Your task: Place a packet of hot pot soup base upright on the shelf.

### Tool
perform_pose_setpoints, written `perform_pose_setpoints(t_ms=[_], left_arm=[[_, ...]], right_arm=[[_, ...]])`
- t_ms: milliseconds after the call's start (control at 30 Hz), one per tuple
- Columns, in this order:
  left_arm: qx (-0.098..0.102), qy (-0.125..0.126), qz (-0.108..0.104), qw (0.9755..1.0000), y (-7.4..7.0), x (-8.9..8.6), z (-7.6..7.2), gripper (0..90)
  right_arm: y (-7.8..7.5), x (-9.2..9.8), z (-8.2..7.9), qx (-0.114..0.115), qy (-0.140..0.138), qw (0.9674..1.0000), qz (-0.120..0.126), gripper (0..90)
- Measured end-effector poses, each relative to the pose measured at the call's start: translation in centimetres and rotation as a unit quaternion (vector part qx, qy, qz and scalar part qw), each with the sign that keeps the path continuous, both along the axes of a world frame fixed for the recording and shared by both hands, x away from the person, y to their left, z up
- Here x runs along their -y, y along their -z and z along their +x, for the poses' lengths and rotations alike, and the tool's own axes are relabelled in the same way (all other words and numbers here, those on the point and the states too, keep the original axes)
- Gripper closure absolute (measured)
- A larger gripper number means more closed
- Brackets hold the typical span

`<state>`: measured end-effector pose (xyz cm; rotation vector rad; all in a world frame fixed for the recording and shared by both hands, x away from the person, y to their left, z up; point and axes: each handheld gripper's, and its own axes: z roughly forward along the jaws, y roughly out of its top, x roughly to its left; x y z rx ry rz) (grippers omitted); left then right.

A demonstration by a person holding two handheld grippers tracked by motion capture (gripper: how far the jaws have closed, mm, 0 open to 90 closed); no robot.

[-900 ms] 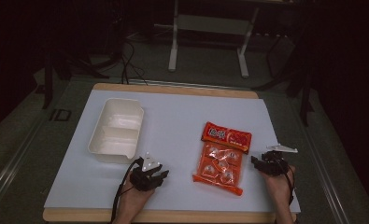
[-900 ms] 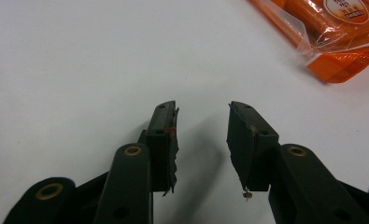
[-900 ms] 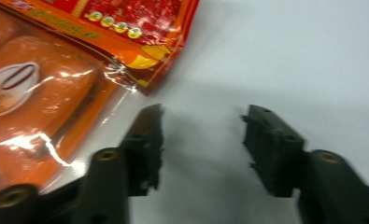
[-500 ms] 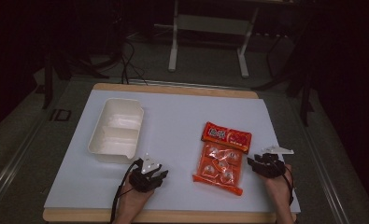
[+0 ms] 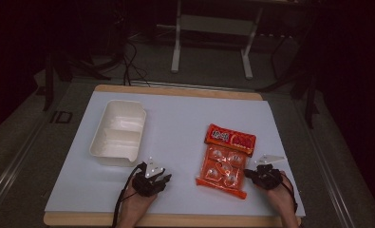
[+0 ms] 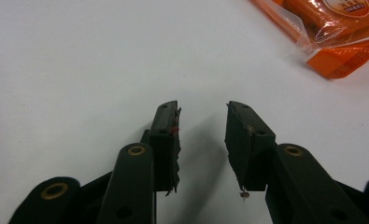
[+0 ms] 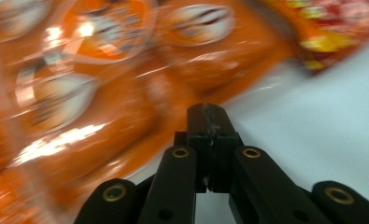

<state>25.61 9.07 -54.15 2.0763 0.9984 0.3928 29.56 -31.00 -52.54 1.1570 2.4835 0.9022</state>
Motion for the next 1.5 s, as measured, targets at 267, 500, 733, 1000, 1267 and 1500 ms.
perform_pose_setpoints(t_ms=[267,500,733,1000,1267,1500], left_arm=[[-0.002,0.001,0.002,1.0,0.0,0.1,0.1,64.0],[-0.002,0.003,0.002,1.0,0.0,0.1,0.1,63.9],[-0.002,0.004,0.003,1.0,0.0,0.1,0.1,63.9],[-0.003,0.005,-0.001,1.0,0.0,0.1,0.0,63.2],[-0.003,0.006,0.0,1.0,0.0,0.1,0.0,62.7],[0.001,0.004,-0.004,1.0,0.0,0.0,-0.1,62.9]], right_arm=[[-0.1,-1.1,-1.2,0.01,-0.025,0.9995,-0.018,90.0],[-0.1,-2.7,-1.4,0.001,-0.059,0.9982,-0.009,90.0],[-0.1,-5.3,-1.7,-0.004,-0.097,0.9953,-0.002,90.0],[-0.5,-5.4,-1.3,-0.006,-0.098,0.9951,0.014,78.3],[-1.7,-3.5,0.5,0.014,-0.05,0.9986,0.011,61.4],[-3.1,-1.8,3.2,0.041,-0.002,0.9991,0.006,57.5]])
